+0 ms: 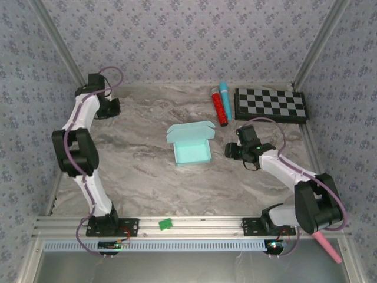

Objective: Fold the paper box

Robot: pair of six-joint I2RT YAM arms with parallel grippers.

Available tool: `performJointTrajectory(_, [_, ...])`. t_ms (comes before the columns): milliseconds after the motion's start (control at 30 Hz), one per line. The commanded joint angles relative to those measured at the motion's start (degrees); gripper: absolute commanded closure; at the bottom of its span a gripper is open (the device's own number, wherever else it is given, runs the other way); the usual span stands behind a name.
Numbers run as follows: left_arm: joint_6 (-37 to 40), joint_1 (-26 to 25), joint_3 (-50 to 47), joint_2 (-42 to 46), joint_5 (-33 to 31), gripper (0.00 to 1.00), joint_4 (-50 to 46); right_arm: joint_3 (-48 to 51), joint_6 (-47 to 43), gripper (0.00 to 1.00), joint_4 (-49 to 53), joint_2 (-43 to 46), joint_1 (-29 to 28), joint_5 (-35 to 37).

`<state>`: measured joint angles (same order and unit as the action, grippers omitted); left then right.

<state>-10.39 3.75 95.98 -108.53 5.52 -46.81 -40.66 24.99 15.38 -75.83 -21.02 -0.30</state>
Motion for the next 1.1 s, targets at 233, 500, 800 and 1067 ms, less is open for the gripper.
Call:
performJointTrajectory(233, [-5.16,-9.01,-17.88,21.84,2.69,1.0,4.31,0.4,2.42,0.55,-6.25,-7.01,-2.24,-5.96])
performJointTrajectory(500, [-5.88,-19.95,-21.25,30.27,2.15,1.0,2.34,0.24,5.53,0.66,-12.13,-11.89,-3.37,-7.93])
performJointTrajectory(800, [-6.93,-34.48,-22.4,29.22,1.45,1.0,7.52,-1.26,6.37,0.73,-15.2,-16.34,-5.85,-10.86])
performJointTrajectory(1067, [-7.67,-40.68,-22.24,23.23,3.03,1.0,12.81,-1.17,6.84,0.73,-16.56,-16.78,-8.11,-10.33])
